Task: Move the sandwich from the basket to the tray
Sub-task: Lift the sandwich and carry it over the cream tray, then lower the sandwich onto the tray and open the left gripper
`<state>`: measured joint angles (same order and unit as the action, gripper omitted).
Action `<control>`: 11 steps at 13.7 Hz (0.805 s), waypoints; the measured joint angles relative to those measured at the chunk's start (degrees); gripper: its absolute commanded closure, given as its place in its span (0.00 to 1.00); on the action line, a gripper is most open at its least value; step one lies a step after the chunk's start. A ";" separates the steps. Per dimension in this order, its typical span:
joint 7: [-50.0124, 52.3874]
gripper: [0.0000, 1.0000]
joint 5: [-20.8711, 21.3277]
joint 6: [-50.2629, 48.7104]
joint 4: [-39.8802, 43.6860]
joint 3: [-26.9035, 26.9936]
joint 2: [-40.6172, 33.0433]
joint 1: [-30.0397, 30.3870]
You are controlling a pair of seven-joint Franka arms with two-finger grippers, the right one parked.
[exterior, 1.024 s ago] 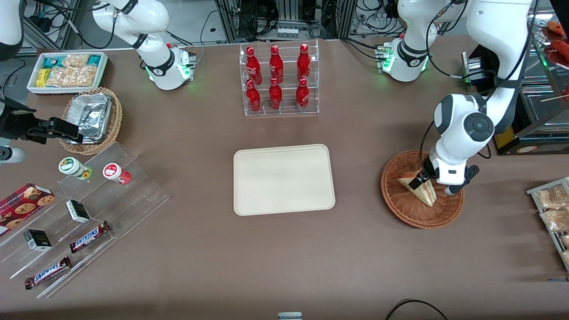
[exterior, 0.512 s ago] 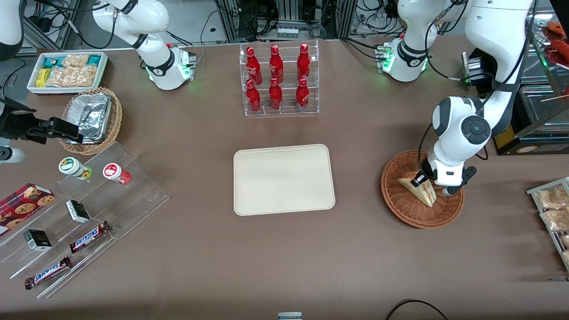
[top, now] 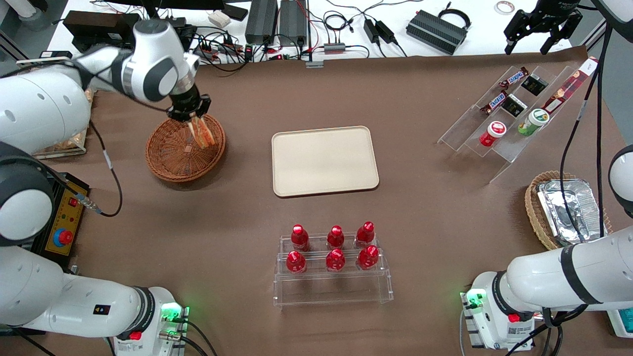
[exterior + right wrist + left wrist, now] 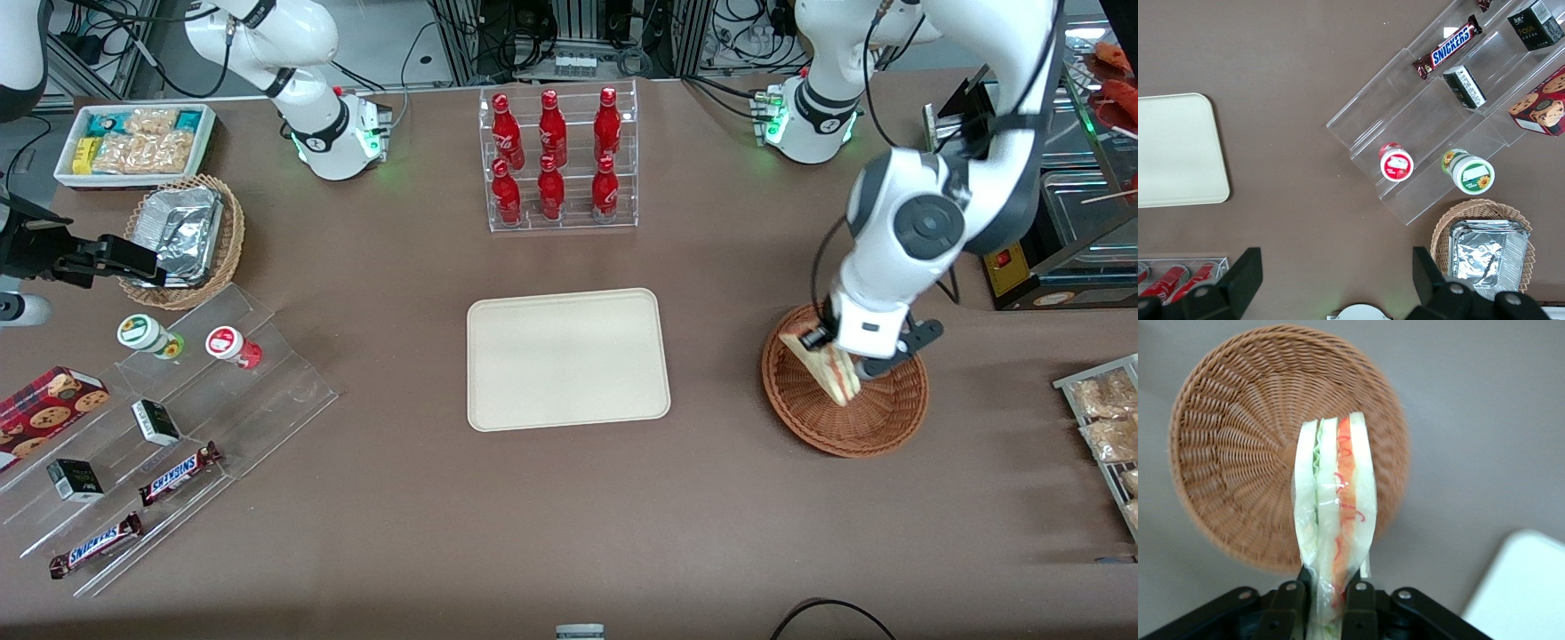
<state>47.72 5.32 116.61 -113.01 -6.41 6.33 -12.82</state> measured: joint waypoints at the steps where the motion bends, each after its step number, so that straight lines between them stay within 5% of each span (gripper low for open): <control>1: 0.11 1.00 0.01 -4.48 3.99 -0.15 0.05 -3.08; 5: 1.19 1.00 -0.36 -8.52 13.09 -0.52 5.63 -16.48; 11: 1.45 1.00 -1.98 6.44 17.75 -0.55 20.56 -25.89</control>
<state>49.16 3.35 123.05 -95.27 -6.97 26.89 -38.72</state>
